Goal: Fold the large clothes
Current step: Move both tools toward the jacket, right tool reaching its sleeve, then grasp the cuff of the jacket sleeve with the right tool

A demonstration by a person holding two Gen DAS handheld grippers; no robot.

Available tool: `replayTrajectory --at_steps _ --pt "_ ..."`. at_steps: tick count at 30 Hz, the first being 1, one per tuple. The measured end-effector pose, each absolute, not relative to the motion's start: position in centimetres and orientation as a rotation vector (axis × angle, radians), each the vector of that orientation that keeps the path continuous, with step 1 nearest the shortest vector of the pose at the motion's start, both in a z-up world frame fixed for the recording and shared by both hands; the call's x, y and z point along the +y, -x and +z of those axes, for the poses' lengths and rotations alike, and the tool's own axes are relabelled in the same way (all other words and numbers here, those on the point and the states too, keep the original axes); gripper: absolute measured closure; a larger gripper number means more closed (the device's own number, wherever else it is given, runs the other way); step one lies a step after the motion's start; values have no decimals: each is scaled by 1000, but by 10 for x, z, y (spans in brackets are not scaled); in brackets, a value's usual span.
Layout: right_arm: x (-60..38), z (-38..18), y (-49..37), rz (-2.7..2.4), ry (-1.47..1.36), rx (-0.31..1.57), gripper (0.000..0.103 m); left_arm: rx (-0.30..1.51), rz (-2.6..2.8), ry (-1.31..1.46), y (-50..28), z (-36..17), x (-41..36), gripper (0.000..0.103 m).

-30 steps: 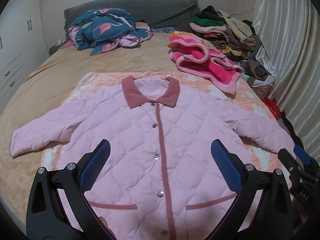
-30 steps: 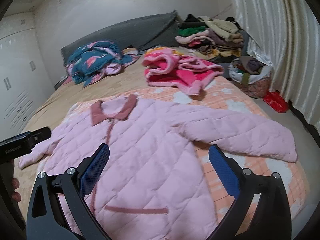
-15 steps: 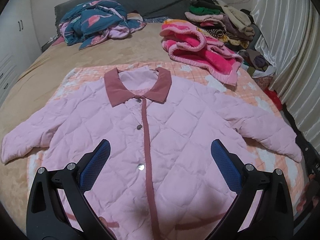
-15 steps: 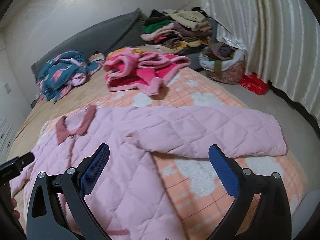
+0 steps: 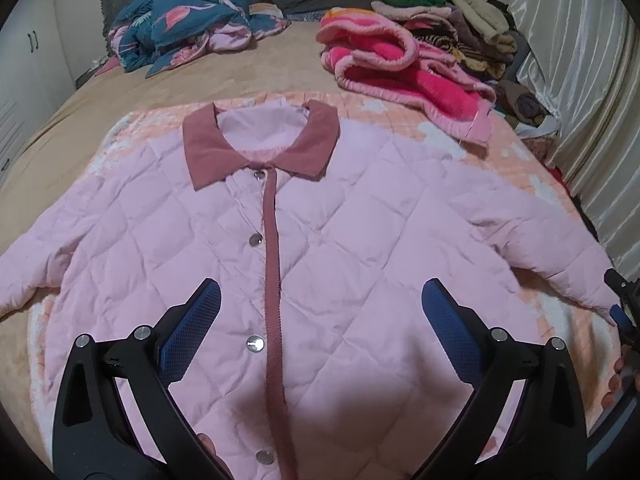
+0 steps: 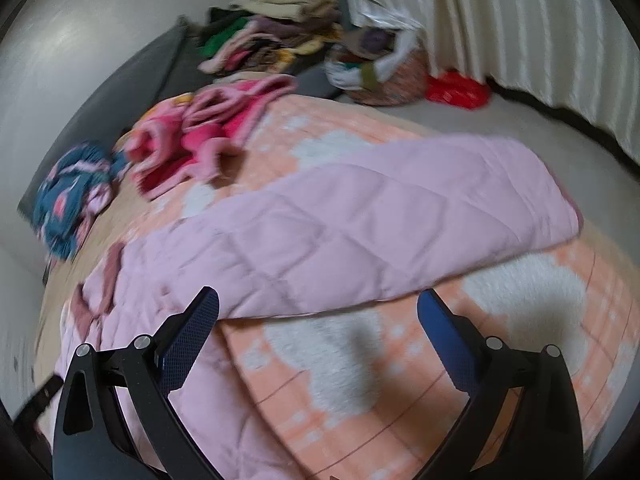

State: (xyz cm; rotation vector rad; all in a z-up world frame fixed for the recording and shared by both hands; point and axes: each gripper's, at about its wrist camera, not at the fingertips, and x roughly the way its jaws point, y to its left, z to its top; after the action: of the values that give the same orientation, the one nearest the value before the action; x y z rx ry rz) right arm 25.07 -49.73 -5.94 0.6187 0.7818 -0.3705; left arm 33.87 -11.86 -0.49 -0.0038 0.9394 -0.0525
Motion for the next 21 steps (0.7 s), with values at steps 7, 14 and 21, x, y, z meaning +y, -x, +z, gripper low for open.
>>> replayTrajectory --at_steps 7,14,21 --pt "-530 -88 -252 -489 -675 795 4 959 -31 -8 -349 -26 -118 9" --pt "-569 -116 -261 -572 -825 783 4 975 -18 -8 -356 -41 -108 9" --pt "-606 -126 -266 -604 -958 673 7 962 7 3 -360 -41 -86 9"
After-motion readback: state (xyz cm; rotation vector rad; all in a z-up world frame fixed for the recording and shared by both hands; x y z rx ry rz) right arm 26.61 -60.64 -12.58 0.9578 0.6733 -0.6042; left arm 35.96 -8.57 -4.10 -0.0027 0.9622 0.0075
